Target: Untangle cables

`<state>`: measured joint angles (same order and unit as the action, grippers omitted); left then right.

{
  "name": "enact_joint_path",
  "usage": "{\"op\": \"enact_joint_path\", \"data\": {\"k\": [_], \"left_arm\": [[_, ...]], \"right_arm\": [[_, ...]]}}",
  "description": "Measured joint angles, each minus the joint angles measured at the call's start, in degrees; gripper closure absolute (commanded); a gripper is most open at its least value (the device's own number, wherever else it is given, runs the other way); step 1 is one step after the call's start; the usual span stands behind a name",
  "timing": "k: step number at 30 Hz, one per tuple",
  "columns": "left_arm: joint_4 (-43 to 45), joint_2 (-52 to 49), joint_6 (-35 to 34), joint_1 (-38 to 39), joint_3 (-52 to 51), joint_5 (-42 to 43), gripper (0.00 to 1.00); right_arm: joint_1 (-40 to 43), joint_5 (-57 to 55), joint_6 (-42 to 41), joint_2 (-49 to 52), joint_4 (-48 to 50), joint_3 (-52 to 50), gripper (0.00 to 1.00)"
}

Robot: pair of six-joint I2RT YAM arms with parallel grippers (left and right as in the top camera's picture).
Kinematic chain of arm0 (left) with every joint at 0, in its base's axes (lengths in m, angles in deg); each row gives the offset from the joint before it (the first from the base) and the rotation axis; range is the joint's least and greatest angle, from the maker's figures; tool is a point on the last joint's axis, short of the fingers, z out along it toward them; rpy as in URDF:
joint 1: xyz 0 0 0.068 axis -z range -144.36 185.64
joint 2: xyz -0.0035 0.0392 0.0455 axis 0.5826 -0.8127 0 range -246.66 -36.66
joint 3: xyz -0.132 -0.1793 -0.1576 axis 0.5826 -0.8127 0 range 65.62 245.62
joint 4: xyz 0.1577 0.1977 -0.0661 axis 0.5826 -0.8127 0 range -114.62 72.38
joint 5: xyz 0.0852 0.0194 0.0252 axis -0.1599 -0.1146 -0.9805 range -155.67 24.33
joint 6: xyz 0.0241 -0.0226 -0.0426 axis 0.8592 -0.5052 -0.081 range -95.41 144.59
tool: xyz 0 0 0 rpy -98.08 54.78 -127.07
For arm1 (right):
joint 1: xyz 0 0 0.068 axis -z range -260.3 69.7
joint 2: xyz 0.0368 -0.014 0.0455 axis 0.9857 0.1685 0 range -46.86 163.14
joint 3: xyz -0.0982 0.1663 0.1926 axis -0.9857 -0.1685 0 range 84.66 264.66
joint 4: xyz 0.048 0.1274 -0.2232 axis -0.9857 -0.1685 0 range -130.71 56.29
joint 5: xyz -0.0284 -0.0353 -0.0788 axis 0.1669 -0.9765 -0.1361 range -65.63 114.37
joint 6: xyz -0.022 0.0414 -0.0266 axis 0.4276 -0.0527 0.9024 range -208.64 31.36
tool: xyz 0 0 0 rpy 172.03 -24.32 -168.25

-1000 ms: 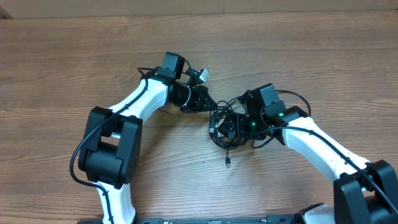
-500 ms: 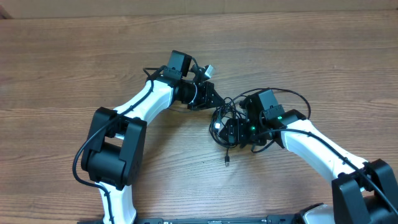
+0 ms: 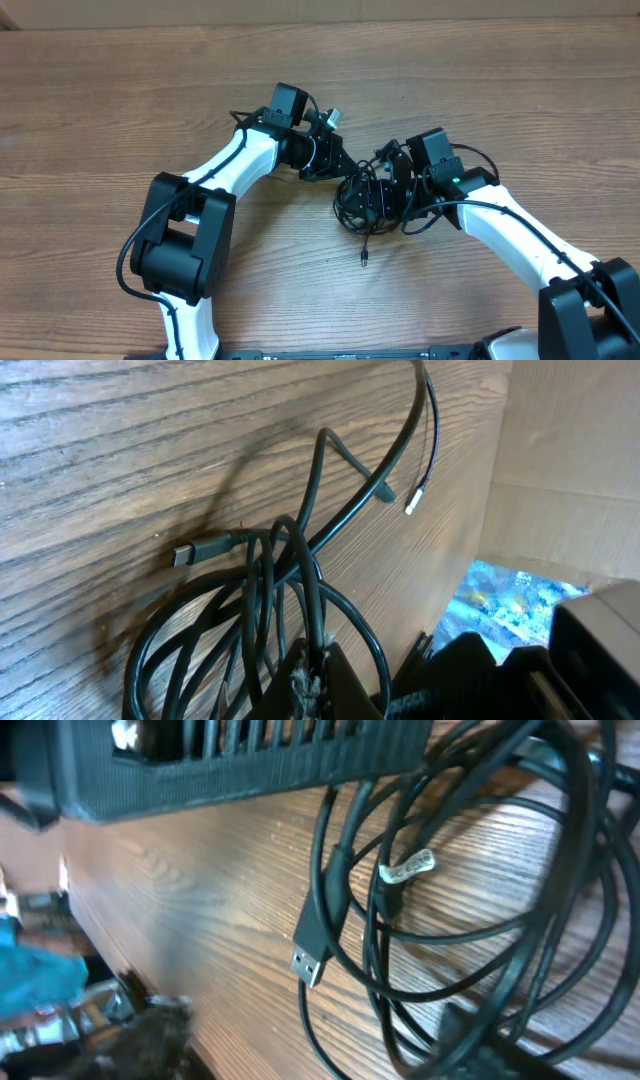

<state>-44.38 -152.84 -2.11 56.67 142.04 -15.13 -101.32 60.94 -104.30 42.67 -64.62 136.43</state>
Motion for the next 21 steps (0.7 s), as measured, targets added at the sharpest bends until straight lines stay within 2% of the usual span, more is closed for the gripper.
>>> {"op": "enact_joint_path", "data": {"k": [6,8,9,16,19,21], "left_arm": [[-0.2,0.0,-0.2,0.0,0.0,0.0,0.96],[-0.2,0.0,-0.2,0.0,0.0,0.0,0.96],[-0.2,0.0,-0.2,0.0,0.0,0.0,0.96],[-0.3,0.0,-0.2,0.0,0.0,-0.2,0.96],[-0.4,0.0,-0.2,0.0,0.0,-0.2,0.96],[-0.4,0.0,-0.2,0.0,0.0,-0.5,0.96]], "right_arm": [[0.0,-0.3,1.6,0.0,0.2,0.0,0.09],[0.0,-1.3,1.8,0.0,0.6,0.0,0.01],[0.0,-2.8,1.8,0.0,0.9,0.0,0.00],[0.0,-20.0,2.2,0.0,6.2,0.0,0.00],[0.1,-19.1,2.1,0.0,10.3,0.0,0.00],[0.1,-14.2,2.2,0.0,13.0,0.0,0.00]]}}
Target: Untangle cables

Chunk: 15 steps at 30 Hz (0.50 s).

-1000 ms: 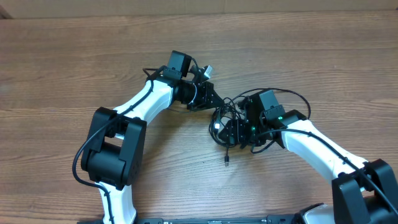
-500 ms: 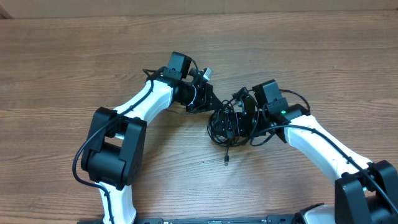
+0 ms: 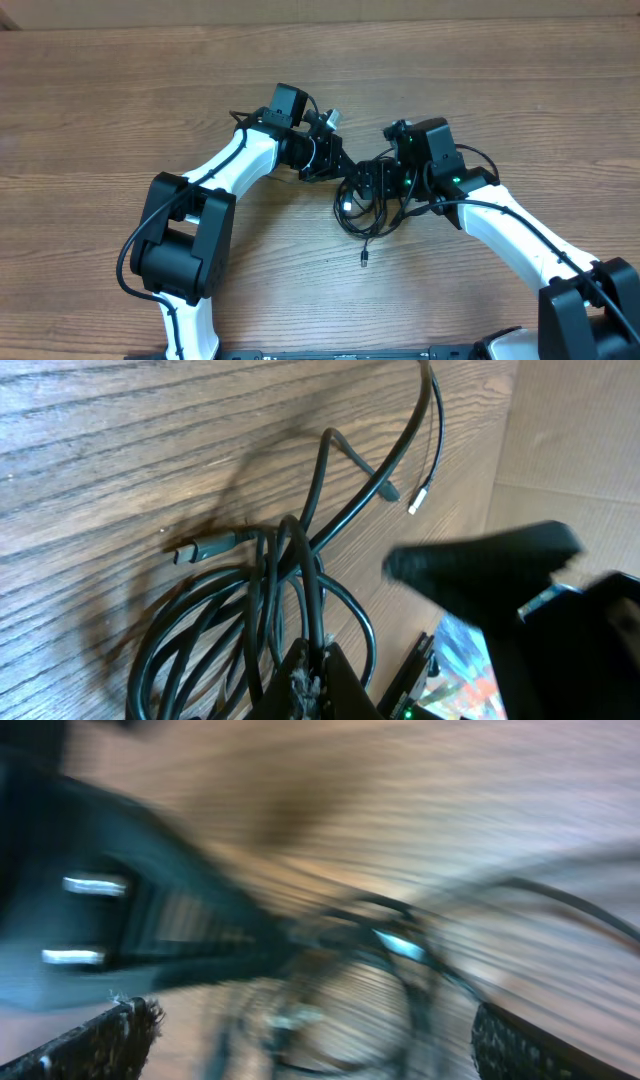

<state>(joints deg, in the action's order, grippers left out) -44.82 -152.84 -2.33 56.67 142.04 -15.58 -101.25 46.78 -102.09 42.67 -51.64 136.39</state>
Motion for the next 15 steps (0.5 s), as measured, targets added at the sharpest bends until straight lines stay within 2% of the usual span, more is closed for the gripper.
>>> {"op": "enact_joint_path", "data": {"k": [3,5,10,15], "left_arm": [[0.0,0.0,0.0,0.0,0.0,-0.6,0.96],[0.0,0.0,0.0,0.0,0.0,-0.9,0.95],[0.0,0.0,-0.2,0.0,0.0,-0.9,0.96],[0.0,0.0,-0.2,0.0,0.0,-1.0,0.96]], "right_arm": [[-0.2,9.8,-0.1,0.0,1.5,0.0,0.00],[-0.8,13.2,0.0,0.0,-0.9,0.0,0.00],[-3.4,11.6,0.0,0.0,-7.8,-0.3,0.00],[-4.7,10.4,0.0,0.0,-6.3,-2.1,0.00]]}}
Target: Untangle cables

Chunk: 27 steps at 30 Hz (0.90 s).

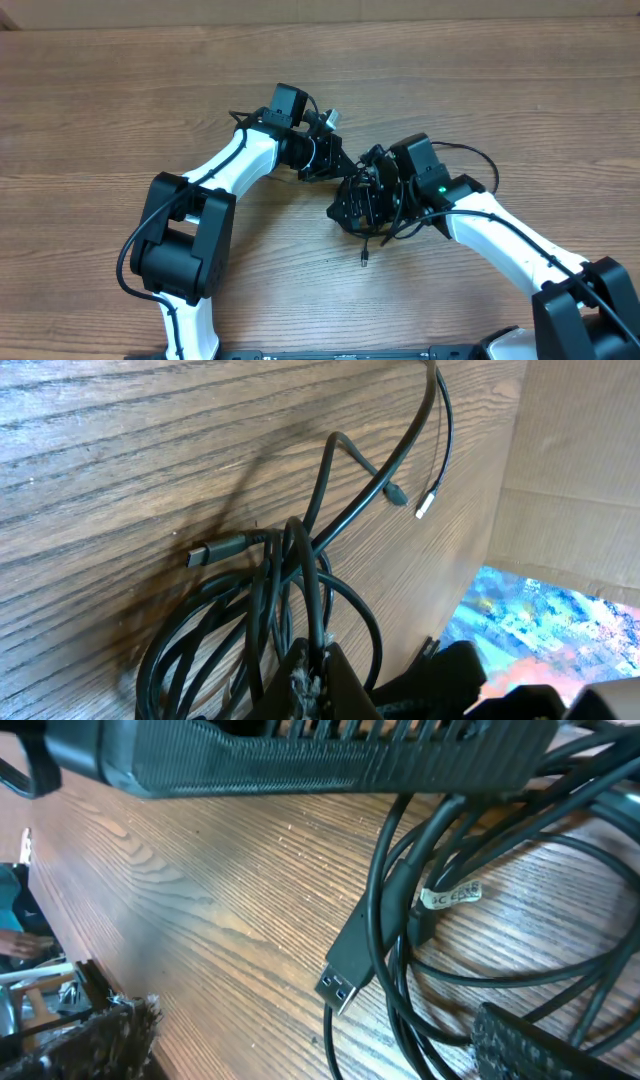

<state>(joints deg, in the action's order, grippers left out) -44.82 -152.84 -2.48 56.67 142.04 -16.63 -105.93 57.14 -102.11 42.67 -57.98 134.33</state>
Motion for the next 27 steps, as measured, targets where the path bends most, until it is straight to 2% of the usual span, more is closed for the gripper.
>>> {"op": "enact_joint_path", "data": {"k": [12,21,27], "left_arm": [[0.0,0.0,0.0,0.0,0.0,0.0,0.96],[0.0,0.0,-0.5,0.0,0.0,0.0,0.96],[0.7,0.0,-1.8,0.0,0.0,0.0,0.96]], "right_arm": [[-0.4,5.8,1.4,0.0,2.1,-2.0,0.00],[-0.4,3.5,2.3,0.0,8.0,-2.3,0.00],[-0.4,4.5,1.7,0.0,7.4,-2.3,0.00]]}}
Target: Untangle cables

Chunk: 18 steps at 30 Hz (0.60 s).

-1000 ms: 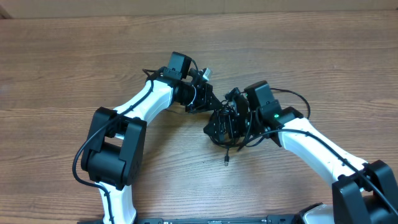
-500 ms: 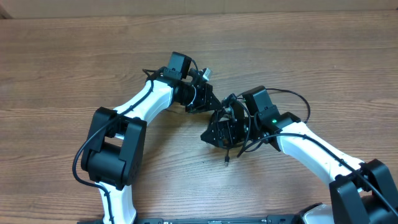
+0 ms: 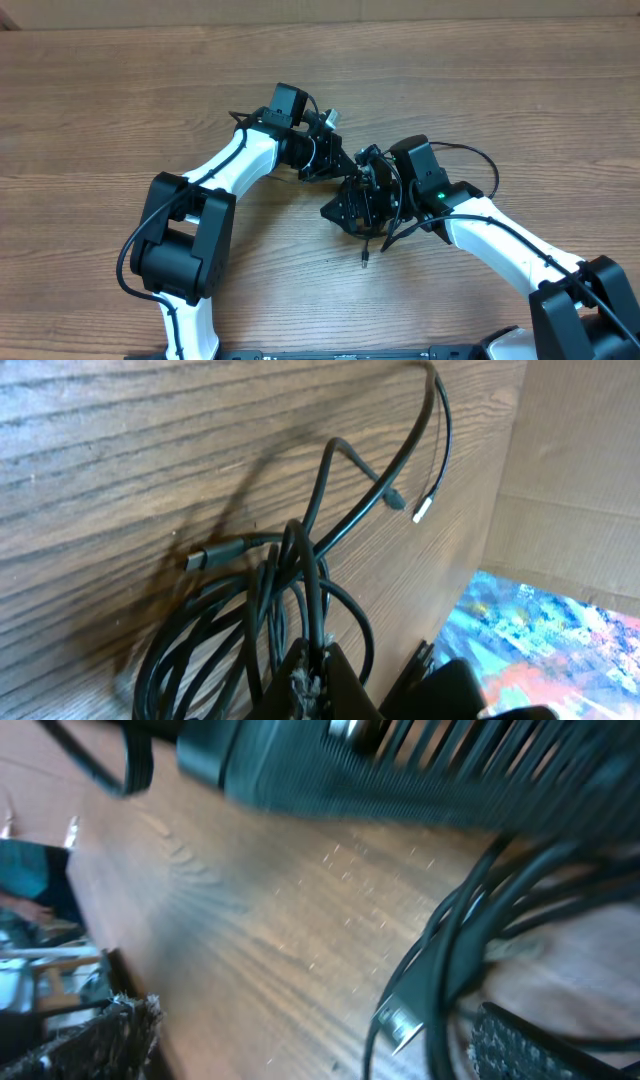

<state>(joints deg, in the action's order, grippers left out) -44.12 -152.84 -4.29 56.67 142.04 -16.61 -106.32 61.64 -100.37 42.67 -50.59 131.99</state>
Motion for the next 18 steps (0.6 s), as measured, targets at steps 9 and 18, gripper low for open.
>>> {"op": "enact_joint_path", "data": {"k": [9,18], "left_arm": [[3.5,0.0,-1.9,0.0,0.0,-0.1,0.96],[4.0,0.0,-3.8,-0.1,0.0,-0.7,0.96]], "right_arm": [[-3.0,4.9,-0.3,0.0,-5.3,0.0,0.00],[-7.1,1.9,-1.0,0.0,-6.4,0.0,0.00]]}}
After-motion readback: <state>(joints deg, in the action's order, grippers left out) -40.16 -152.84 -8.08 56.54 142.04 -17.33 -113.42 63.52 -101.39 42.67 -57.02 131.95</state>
